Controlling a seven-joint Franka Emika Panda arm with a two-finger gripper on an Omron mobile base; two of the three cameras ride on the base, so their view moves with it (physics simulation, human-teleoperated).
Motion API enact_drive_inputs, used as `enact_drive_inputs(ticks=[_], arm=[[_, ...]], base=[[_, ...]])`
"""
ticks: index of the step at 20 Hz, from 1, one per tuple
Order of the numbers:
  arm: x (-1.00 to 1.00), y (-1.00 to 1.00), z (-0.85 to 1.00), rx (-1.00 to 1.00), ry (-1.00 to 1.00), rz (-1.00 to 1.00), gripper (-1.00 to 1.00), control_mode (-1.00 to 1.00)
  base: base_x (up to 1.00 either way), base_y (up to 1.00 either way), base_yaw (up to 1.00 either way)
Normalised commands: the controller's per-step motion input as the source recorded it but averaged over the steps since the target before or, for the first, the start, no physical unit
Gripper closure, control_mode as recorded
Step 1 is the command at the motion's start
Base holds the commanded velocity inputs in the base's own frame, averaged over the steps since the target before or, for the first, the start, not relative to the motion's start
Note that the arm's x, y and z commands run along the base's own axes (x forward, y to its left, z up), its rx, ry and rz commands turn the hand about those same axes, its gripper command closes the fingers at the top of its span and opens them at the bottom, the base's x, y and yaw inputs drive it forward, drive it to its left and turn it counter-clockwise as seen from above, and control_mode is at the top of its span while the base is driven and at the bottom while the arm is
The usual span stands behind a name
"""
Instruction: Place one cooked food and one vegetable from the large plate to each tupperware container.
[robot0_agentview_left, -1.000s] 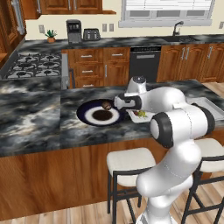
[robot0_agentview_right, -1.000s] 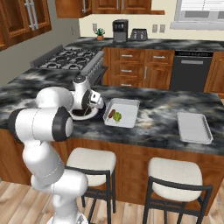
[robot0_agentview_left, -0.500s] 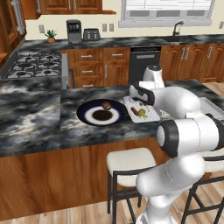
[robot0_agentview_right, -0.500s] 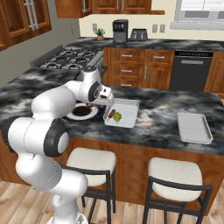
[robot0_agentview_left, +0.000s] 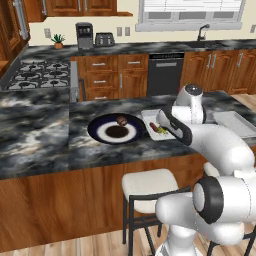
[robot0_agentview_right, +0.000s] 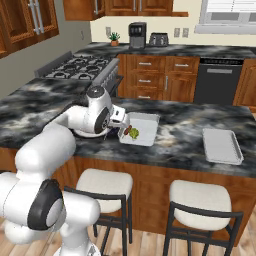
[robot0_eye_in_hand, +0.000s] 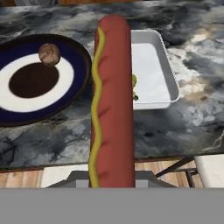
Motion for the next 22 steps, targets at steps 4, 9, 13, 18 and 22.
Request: enact_drive_inputs(ticks=[4,9,13,18,22], arm=[[-0.03,0.00,0.00,0.00,-0.24,0.00,1.00,-1.00],[-0.04,-0.14,0.00,-0.02,-0.05,0.00,1.00,1.00],[0.00,0.00,0.00,0.00,0.00,0.00,1.00,1.00],[0.00,0.00,0.00,0.00,0.00,0.00,1.00,1.00],[0.00,0.00,0.00,0.00,0.00,0.00,1.00,1.00]], base=[[0.00,0.00,0.00],[-0.04,-0.20,0.00],[-0.15,-1.00,0.00],[-0.11,-1.00,0.00],[0.39,-0.77,0.00]])
